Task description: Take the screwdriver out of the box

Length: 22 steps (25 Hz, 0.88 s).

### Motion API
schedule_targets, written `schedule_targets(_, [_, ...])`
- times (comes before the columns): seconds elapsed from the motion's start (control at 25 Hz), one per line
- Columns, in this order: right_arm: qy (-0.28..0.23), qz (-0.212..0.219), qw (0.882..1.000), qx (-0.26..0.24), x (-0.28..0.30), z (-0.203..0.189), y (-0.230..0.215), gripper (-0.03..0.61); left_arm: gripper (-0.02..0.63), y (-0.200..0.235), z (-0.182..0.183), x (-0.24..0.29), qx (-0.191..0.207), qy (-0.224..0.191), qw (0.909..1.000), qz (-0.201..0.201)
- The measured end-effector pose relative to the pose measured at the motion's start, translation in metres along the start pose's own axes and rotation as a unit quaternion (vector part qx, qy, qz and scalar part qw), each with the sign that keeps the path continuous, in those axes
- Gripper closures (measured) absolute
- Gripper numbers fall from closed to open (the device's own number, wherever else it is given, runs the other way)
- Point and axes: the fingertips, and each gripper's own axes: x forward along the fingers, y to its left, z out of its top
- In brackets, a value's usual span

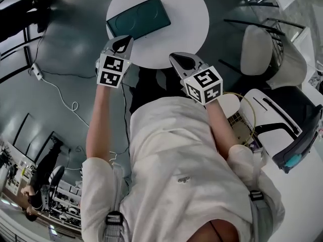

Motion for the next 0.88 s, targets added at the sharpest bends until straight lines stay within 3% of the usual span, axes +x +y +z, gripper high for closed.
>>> schedule_targets(0.16, [0.008, -0.010, 1.000, 0.010, 0.016, -0.002, 0.004, 0.572, 0.604, 0.011, 0.003, 0.027, 0.051, 0.022, 0.9983, -0.019])
schedule_targets(0.4, [0.007, -0.029, 0.999, 0.028, 0.039, 0.000, 0.011, 0.572, 0.603, 0.020, 0.011, 0.057, 0.067, 0.032, 0.9955, -0.058])
schedule_targets(0.6, [0.006, -0.044, 0.998, 0.042, 0.059, 0.000, 0.012, 0.572, 0.603, 0.043, 0.014, 0.079, 0.070, 0.038, 0.9955, -0.050])
schedule_targets(0.88, [0.001, -0.088, 0.994, 0.069, 0.081, -0.003, 0.007, 0.572, 0.603, 0.052, 0.003, 0.099, 0.099, 0.075, 0.9911, -0.046])
